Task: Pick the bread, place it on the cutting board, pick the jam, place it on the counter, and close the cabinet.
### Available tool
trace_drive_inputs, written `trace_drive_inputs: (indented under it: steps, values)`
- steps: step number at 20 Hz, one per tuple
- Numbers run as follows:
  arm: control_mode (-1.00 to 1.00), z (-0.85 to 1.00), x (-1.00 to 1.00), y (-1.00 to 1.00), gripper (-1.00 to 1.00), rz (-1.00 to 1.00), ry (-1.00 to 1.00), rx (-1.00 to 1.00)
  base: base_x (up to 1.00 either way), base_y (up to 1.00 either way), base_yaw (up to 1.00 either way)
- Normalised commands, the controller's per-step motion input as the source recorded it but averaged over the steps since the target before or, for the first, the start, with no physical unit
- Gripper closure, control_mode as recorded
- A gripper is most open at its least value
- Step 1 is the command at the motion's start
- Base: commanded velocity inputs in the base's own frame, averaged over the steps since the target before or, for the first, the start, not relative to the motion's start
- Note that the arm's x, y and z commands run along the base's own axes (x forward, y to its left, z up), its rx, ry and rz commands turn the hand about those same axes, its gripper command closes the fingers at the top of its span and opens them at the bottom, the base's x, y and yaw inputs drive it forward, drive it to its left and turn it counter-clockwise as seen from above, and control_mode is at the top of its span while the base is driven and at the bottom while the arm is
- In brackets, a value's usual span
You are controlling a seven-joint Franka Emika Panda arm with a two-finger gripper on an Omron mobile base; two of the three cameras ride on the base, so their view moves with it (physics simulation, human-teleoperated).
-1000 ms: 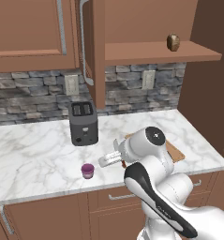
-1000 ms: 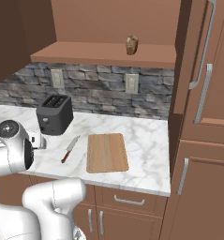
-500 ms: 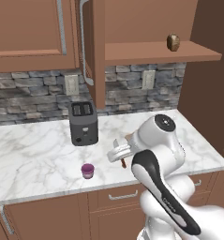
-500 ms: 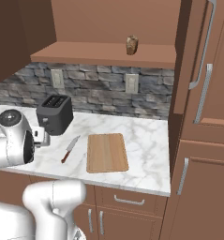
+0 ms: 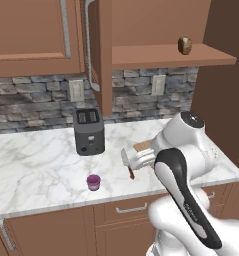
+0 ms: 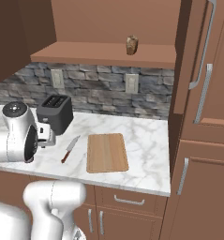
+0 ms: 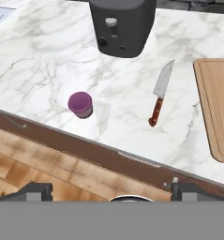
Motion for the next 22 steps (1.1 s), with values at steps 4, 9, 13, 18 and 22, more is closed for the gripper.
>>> trace_drive_inputs:
  steps: [4, 9, 13, 18, 22]
  values:
    - [-1.0, 0.06, -0.29, -0.31, -1.0, 0.0, 0.0, 0.0, 0.0, 0.0, 0.0]
    - [-1.0, 0.01, -0.29, -0.32, -1.0, 0.0, 0.0, 0.0, 0.0, 0.0, 0.0]
    - [-1.0, 0.0, -0.22, -0.34, -1.0, 0.0, 0.0, 0.0, 0.0, 0.0, 0.0]
    - [-1.0, 0.0, -0.11, -0.32, -1.0, -0.02, -0.02, 0.0, 0.0, 0.0, 0.0]
    - [-1.0, 0.02, -0.05, -0.29, -1.0, -0.03, -0.03, 0.0, 0.0, 0.0, 0.0]
